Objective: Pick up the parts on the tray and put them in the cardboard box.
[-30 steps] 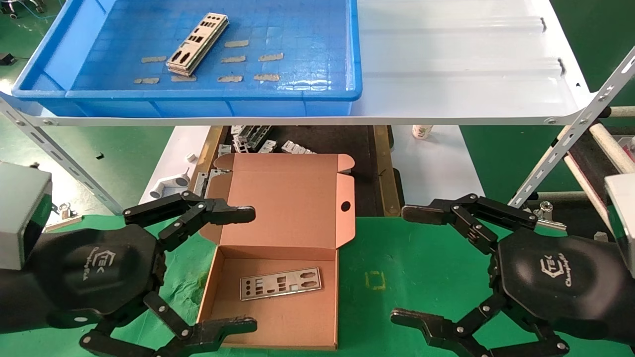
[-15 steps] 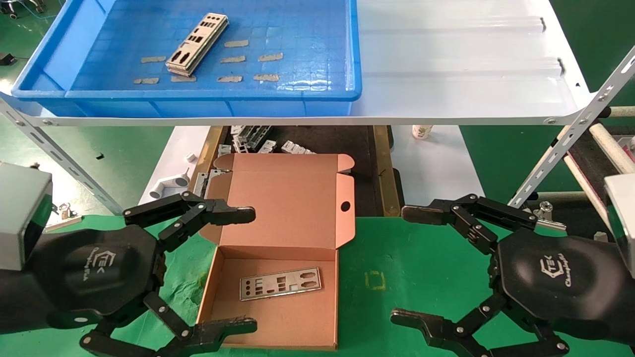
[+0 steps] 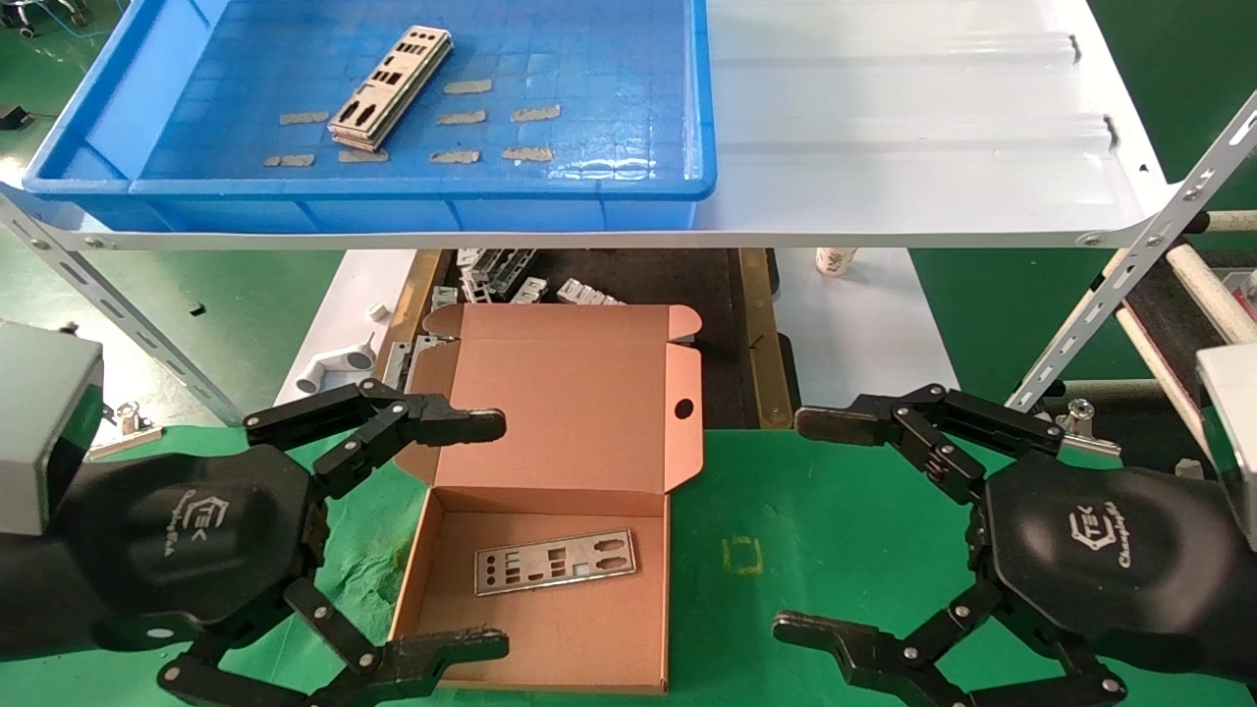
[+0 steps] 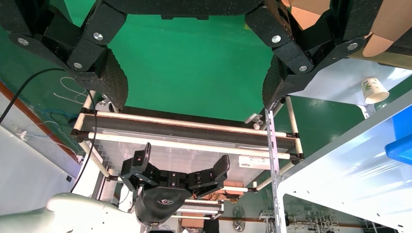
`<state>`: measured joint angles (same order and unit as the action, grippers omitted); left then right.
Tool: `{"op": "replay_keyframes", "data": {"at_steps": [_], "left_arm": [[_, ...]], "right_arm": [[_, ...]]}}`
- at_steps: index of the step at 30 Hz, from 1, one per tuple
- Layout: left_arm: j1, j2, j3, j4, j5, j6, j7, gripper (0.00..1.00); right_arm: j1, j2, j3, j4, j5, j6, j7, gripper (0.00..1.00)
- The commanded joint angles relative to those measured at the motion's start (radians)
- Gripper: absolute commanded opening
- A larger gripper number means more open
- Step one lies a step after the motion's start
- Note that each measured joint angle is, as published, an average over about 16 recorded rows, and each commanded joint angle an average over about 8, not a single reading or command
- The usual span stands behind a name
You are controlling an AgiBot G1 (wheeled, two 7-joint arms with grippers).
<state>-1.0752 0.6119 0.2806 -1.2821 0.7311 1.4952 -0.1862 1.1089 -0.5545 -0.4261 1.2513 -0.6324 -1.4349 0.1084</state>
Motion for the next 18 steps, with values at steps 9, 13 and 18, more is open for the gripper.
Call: {"op": "replay_keyframes", "data": {"at_steps": [9, 13, 18], "left_arm": [[0.000, 0.000, 0.000, 0.000, 0.000, 0.000, 0.000, 1.00], [0.000, 0.000, 0.000, 0.000, 0.000, 0.000, 0.000, 1.00], [0.000, 0.000, 0.000, 0.000, 0.000, 0.000, 0.000, 1.00]], "right_arm": [[0.000, 0.000, 0.000, 0.000, 0.000, 0.000, 0.000, 1.00], [0.000, 0.000, 0.000, 0.000, 0.000, 0.000, 0.000, 1.00], [0.000, 0.000, 0.000, 0.000, 0.000, 0.000, 0.000, 1.00]]}}
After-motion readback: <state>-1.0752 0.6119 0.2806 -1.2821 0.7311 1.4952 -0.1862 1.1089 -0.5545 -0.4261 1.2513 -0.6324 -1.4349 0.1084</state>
